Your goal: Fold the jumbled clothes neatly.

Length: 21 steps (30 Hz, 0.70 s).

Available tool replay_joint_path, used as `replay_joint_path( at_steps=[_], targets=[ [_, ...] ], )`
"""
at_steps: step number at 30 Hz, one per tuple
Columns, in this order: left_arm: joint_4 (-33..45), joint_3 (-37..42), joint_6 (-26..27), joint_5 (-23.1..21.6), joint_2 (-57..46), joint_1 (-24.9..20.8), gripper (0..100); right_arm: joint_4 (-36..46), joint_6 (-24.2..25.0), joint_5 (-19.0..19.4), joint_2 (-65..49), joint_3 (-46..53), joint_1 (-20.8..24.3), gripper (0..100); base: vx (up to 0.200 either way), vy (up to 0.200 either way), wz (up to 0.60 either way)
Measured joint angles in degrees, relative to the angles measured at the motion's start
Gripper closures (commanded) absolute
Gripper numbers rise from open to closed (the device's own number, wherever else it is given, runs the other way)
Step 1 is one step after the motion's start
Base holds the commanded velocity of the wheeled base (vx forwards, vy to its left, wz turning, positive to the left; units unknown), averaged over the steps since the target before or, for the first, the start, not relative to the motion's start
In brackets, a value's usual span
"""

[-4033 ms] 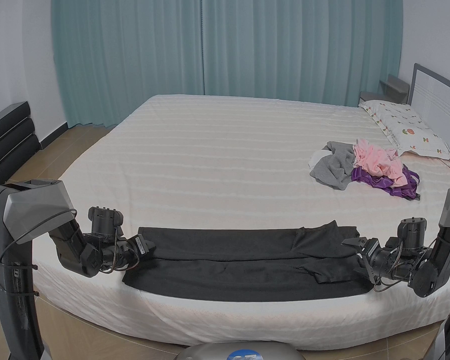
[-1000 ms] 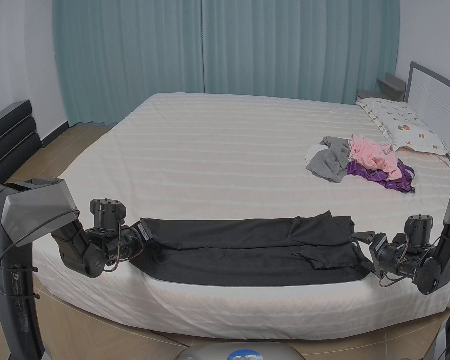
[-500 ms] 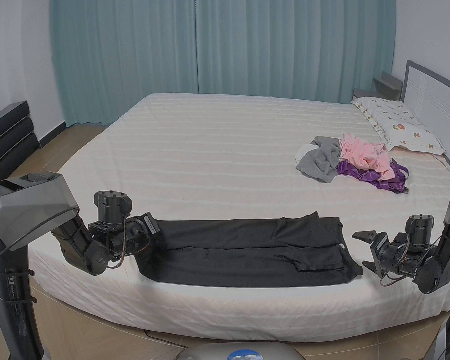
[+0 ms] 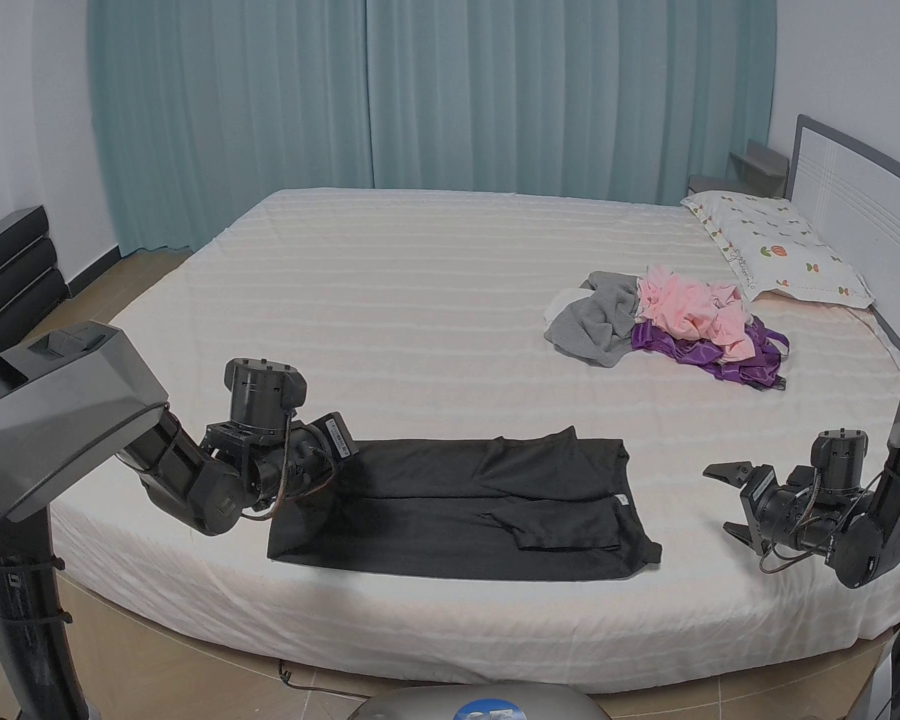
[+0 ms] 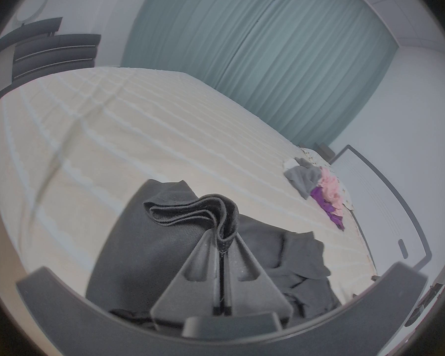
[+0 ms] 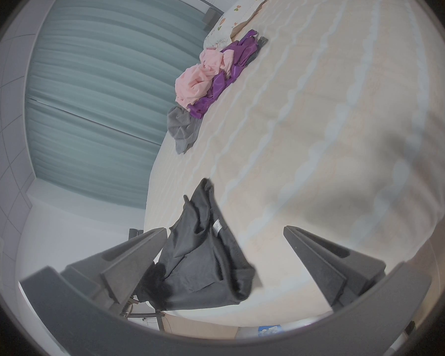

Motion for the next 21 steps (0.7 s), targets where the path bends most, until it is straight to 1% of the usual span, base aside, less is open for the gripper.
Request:
replay_joint_path(
  at_steps=[9,19,21],
  targets=[
    [7.2,-5.7,0.1,2.1,-0.3,-5.5,100,0.0,0.0,0.0,0.0,0.0,0.4,0,0.000,-0.200,0.00],
    [12.6,-12.5,0.3,2.6,0.7,-10.2,100,0.0,0.0,0.0,0.1,0.0,0.7,0,0.000,-0.200,0.00],
    [13.0,-13.5,0.3,2.6,1.2,-10.8,100,0.0,0.0,0.0,0.1,0.0,0.7,0,0.000,0.000,0.00]
  ],
)
